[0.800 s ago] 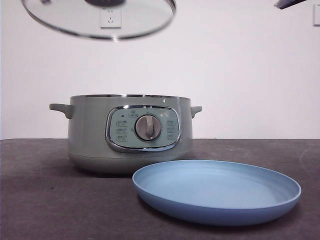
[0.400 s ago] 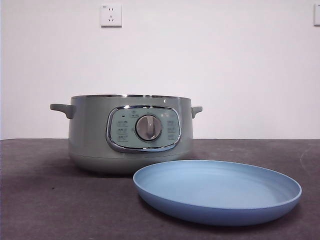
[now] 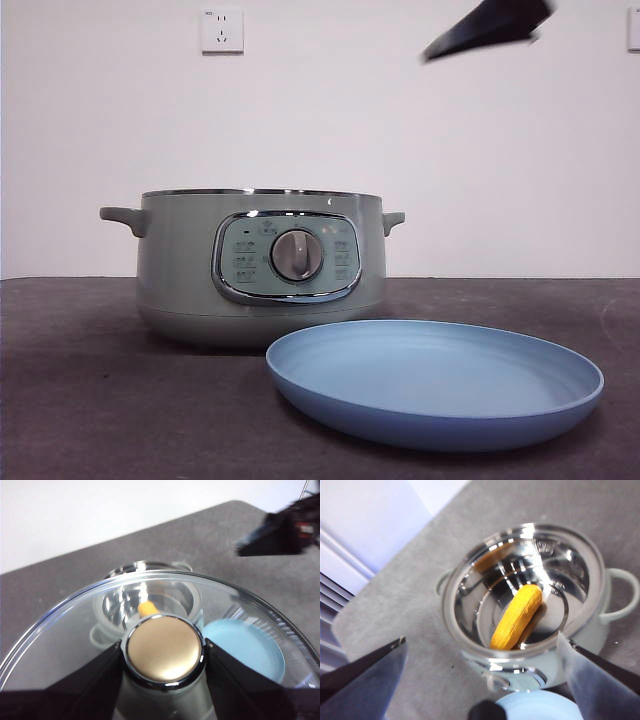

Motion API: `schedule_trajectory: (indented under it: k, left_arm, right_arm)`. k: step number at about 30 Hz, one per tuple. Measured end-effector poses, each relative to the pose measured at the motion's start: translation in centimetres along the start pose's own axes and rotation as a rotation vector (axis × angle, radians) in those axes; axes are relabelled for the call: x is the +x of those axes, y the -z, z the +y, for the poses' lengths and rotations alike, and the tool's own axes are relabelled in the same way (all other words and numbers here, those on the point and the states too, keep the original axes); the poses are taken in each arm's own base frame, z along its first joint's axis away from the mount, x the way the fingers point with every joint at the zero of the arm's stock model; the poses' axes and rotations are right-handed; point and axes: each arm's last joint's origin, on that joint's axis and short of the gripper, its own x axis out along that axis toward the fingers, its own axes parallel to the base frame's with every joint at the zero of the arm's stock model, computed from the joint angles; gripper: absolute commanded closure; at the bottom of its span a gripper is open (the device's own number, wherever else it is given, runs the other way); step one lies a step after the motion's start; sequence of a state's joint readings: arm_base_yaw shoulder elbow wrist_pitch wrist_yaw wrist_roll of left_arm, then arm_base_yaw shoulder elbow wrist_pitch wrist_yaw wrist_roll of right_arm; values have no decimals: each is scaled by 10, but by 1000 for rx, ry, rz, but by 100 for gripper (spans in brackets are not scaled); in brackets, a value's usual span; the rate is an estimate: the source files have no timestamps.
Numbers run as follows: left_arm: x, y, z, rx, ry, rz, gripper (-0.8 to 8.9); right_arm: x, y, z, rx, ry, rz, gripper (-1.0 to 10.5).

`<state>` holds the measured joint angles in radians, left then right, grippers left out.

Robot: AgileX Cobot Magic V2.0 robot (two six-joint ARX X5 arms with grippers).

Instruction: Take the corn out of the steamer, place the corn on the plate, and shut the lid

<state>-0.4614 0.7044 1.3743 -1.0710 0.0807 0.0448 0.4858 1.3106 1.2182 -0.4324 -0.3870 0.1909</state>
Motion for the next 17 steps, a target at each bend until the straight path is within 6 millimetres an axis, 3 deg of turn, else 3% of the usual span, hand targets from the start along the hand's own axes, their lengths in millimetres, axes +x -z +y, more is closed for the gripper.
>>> schedule_trajectory:
  k: [10, 17]
  left_arm:
    - [-29, 18, -3, 0, 0, -2, 822]
    - [-33, 21, -4, 0, 0, -3, 822]
  right_arm:
    - [105, -34, 21, -28, 116, 120, 442]
    - [184, -40, 26, -59, 220, 189, 442]
